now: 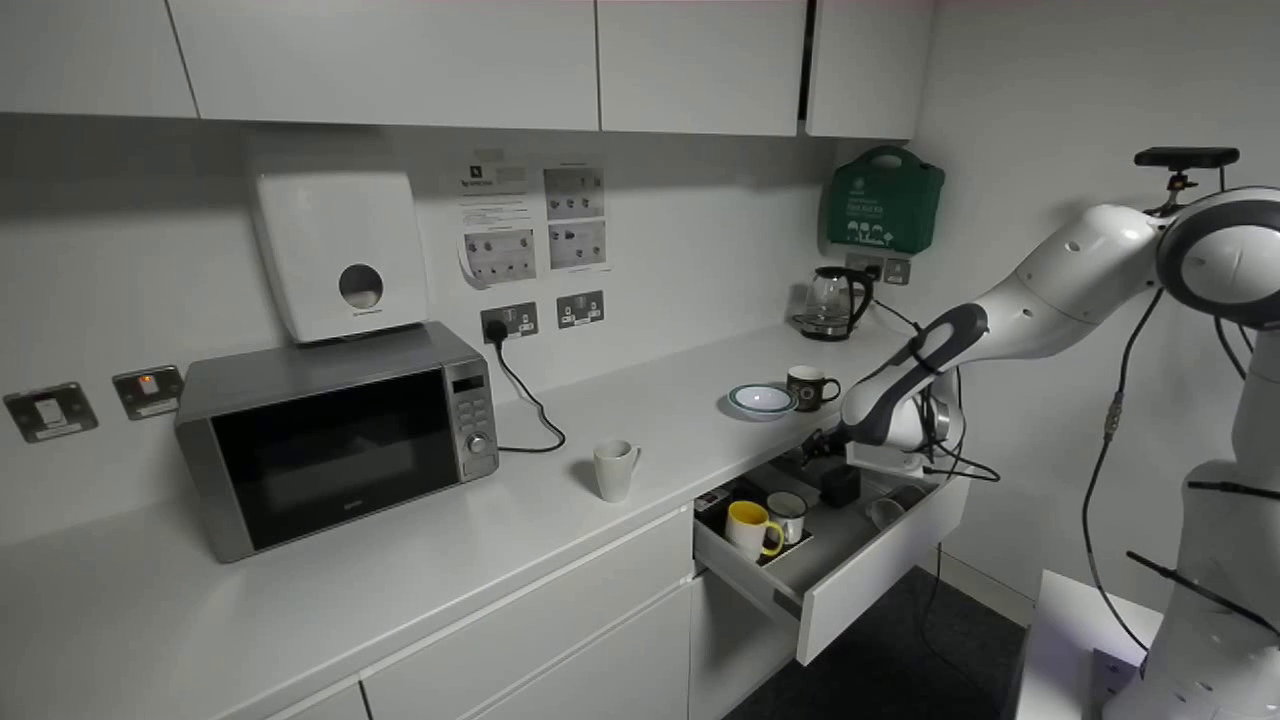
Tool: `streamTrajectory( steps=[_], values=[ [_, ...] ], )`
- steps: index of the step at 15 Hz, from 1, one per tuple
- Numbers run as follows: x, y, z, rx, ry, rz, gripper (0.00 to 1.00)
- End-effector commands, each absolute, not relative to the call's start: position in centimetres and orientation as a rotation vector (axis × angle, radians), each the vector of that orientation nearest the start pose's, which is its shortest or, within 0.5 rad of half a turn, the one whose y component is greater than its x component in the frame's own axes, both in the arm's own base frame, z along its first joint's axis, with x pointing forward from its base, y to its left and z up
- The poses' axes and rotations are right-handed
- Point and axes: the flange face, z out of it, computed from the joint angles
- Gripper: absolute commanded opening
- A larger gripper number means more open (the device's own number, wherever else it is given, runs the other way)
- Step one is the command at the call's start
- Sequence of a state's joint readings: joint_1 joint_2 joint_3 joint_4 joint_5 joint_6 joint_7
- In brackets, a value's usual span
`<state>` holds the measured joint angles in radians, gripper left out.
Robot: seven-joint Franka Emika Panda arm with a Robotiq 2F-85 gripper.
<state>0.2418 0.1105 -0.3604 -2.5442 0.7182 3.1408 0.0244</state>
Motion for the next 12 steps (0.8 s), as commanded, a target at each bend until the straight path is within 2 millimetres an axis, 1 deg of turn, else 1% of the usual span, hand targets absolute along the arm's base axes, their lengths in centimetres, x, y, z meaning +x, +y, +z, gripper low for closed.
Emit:
streamTrajectory(
  steps=[1,7,12],
  values=[
    [46.1,-10.9,28.6,-2.624,1.262,-0.743,1.00],
    [46.4,-10.7,29.1,-2.547,1.343,-0.752,1.00],
    [47.5,-11.2,30.0,-2.487,1.392,-0.790,1.00]
  ],
)
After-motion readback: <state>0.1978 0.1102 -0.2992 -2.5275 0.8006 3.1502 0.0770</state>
